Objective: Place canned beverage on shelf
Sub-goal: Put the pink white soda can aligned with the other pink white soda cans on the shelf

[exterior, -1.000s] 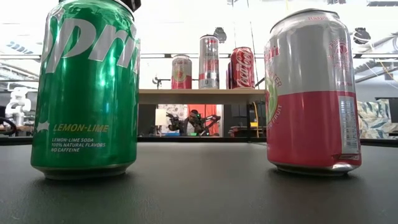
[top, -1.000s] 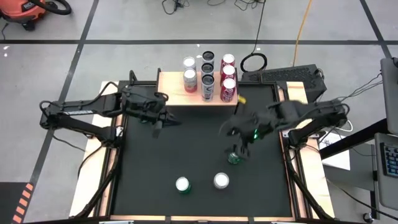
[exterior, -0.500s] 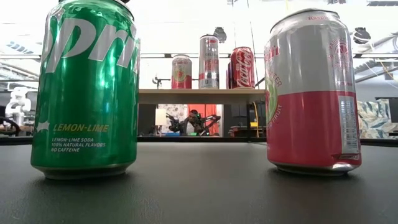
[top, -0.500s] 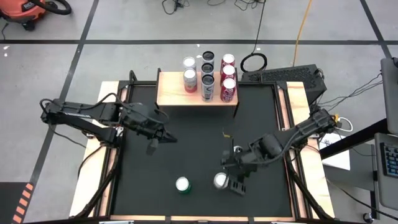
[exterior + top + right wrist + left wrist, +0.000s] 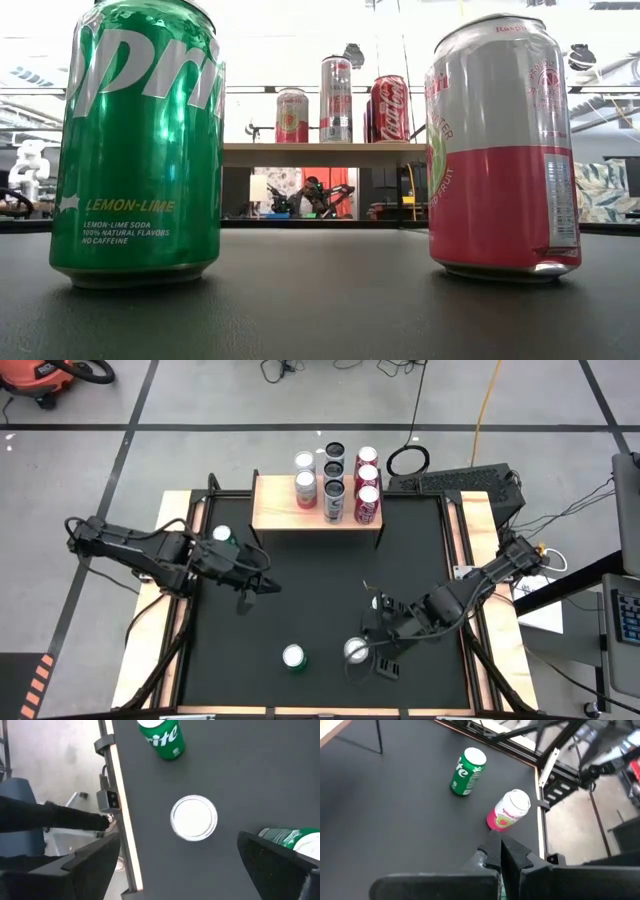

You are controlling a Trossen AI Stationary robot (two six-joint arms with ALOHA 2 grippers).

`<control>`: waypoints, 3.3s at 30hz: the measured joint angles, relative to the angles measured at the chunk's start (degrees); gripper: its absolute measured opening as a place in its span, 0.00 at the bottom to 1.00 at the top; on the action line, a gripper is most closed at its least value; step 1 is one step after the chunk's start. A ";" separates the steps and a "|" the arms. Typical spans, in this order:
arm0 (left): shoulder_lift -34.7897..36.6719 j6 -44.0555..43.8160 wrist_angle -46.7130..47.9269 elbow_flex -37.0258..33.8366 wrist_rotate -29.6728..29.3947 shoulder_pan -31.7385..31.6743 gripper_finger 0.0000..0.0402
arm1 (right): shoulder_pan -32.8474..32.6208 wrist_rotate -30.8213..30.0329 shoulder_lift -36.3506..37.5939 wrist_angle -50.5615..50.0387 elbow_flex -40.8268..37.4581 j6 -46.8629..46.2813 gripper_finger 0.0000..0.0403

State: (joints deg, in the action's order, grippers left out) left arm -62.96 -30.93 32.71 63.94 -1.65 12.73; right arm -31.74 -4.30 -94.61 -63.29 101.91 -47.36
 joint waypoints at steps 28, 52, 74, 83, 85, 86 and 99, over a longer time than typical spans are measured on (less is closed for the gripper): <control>-0.04 -13.68 -5.86 -0.04 -16.40 6.06 0.00 | -8.43 -3.20 0.07 0.82 0.00 5.64 0.94; -0.04 21.35 10.58 -0.11 -7.50 4.97 0.00 | -3.76 -16.35 -2.80 4.85 0.04 6.18 0.94; -0.06 15.16 9.78 -1.90 -17.40 8.08 0.00 | -10.28 -28.25 -2.80 8.98 -11.52 -2.61 0.94; -3.05 11.75 8.71 -1.92 -20.02 13.10 0.00 | -13.79 -39.99 -2.84 33.96 -24.45 -4.82 0.94; -3.83 11.71 7.76 -1.92 -21.31 13.82 0.00 | -13.96 -42.32 -2.84 37.30 -25.99 -2.49 0.94; -4.14 11.66 7.55 -1.92 -22.09 14.12 0.00 | -14.18 -43.65 -2.84 37.91 -26.58 -1.22 0.94; -9.98 1.34 7.35 -1.92 -28.81 17.83 0.00 | -16.04 -48.21 -2.84 38.65 -34.67 -4.39 0.94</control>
State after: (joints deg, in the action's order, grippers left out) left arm -72.94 -29.59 40.06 62.02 -30.46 30.56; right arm -47.78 -52.51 -97.45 -24.63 67.24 -51.75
